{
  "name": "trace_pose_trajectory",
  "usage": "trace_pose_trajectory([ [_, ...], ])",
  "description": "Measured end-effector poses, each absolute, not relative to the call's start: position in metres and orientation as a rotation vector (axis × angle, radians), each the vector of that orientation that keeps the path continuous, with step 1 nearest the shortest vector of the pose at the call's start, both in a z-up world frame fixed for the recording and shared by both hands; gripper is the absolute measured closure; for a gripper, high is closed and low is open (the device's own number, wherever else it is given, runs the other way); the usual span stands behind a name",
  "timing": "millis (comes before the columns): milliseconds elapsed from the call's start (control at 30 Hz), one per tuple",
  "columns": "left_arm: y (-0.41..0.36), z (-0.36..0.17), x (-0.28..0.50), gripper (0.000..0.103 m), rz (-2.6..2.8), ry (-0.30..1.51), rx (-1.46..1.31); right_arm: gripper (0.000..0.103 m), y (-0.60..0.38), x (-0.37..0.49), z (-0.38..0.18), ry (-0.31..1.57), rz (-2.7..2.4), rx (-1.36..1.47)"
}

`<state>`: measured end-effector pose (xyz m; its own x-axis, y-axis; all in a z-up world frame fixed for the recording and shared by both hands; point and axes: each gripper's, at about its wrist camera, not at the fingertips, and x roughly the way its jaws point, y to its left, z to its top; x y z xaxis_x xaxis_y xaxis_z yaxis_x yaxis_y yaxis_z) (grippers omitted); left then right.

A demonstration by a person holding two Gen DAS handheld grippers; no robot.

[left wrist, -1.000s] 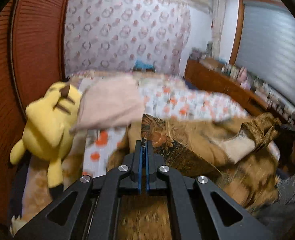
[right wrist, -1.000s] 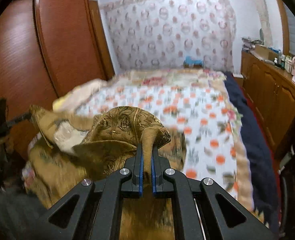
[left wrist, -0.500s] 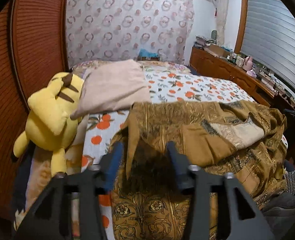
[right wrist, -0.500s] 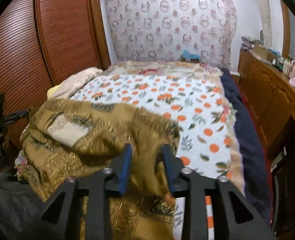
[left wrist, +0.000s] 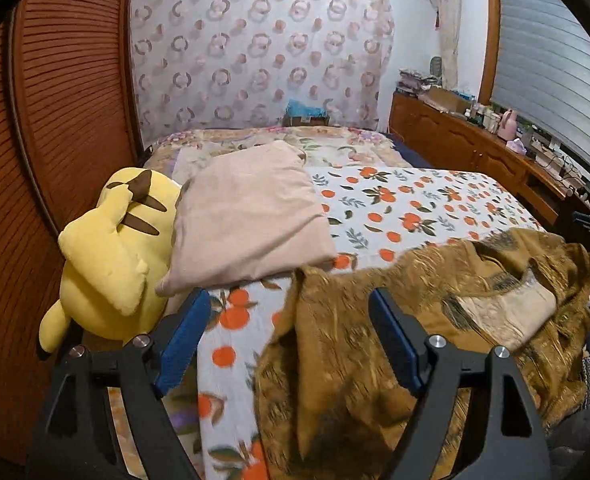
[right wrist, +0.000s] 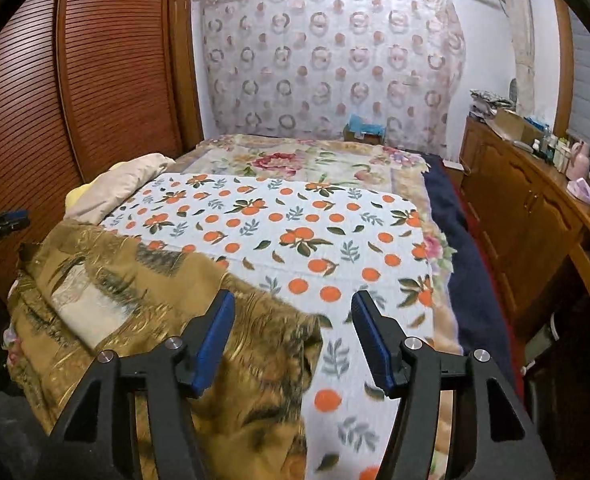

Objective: Fold small clothes

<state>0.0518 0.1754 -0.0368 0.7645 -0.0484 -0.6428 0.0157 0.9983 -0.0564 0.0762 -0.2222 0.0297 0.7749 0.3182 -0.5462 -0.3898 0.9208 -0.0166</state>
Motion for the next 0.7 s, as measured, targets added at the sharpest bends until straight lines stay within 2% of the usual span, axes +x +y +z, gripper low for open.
trace_pose_trajectory([
  [267, 0.178, -0.055, 0.104, 0.021, -0.086, 0.802, -0.071, 0.041, -0.206, 0.121, 0.017, 0.646, 0.407, -0.140],
  [467, 0.177, -0.082, 0.110, 0.021, -0.101, 0.903, -0.053, 0.040, -0.201, 0.142, -0.006, 0.753, 0.399, -0.152],
  [533, 0.177, -0.089, 0.110, 0.024, -0.108, 0.930, -0.052, 0.040, -0.202, 0.143, -0.014, 0.788, 0.397, -0.159],
  [700, 0.178, -0.099, 0.110, 0.026, -0.124, 0.957, -0.069, 0.035, -0.205, 0.145, -0.024, 0.816, 0.398, -0.134],
])
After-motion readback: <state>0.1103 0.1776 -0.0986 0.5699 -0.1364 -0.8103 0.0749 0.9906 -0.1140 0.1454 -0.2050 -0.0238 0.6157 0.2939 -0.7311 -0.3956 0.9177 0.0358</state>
